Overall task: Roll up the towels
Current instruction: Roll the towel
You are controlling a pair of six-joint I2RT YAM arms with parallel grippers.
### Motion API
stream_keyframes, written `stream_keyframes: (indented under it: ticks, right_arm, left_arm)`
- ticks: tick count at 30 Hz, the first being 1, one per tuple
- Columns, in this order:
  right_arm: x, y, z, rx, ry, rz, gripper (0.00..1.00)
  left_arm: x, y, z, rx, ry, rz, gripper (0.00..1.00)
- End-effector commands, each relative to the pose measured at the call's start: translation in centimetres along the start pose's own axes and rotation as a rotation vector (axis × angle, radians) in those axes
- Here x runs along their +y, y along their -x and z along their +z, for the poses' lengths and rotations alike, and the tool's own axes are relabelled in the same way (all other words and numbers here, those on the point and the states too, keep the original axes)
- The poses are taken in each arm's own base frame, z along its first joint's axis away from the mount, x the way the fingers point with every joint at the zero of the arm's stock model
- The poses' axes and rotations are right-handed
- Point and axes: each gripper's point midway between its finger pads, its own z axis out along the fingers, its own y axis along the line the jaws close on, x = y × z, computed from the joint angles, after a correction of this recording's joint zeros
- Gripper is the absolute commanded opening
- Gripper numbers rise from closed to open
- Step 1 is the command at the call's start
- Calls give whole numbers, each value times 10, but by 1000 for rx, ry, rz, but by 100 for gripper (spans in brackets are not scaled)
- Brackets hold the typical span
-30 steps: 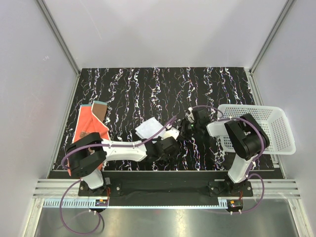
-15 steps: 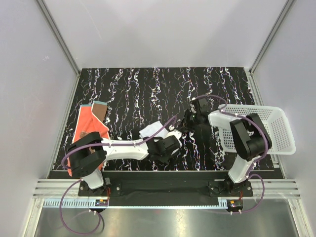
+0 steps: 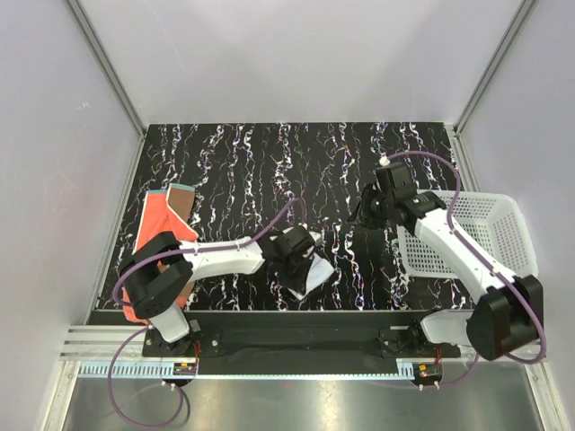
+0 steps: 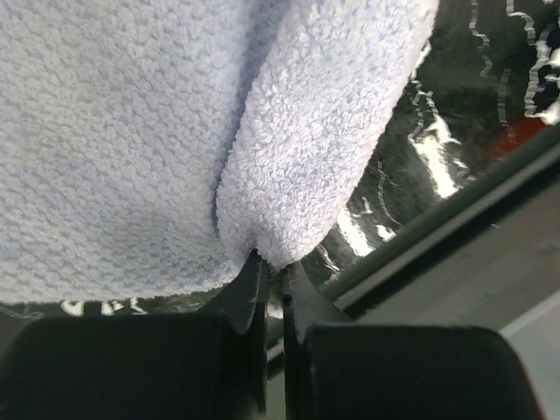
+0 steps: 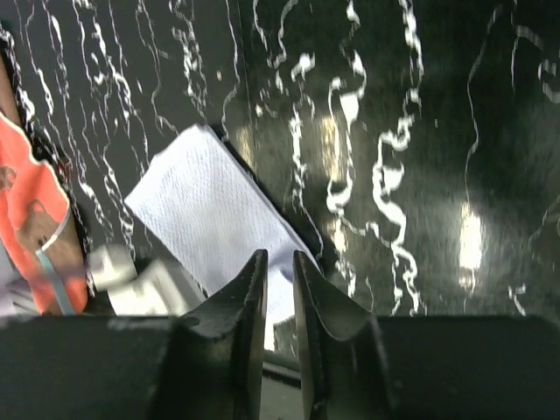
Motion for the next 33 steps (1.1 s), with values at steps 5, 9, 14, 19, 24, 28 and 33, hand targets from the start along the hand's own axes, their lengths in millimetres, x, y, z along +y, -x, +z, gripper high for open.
stream_keyframes:
  ticks: [5, 9, 14, 19, 24, 28, 33]
  right_arm:
    - [11, -47, -31, 57, 183, 58, 32]
    - [26, -71, -39, 83, 275, 21, 36]
    - [27, -107, -24, 130, 267, -6, 49]
    - [37, -128, -4, 172, 264, -33, 61]
    - [38, -134, 13, 179, 211, -40, 67]
    - [41, -135, 22, 180, 205, -34, 71]
    - [38, -136, 38, 198, 153, -39, 73]
  left_arm:
    - [-21, 7, -25, 63, -298, -178, 0]
    - [-25, 14, -33, 83, -394, -245, 0]
    - [-23, 23, -35, 98, -493, -352, 0]
    - [-22, 26, -37, 107, -543, -392, 0]
    - [-20, 30, -40, 89, -611, -434, 0]
    - [-21, 32, -40, 87, -653, -458, 0]
    - [-18, 32, -41, 78, -648, -461, 0]
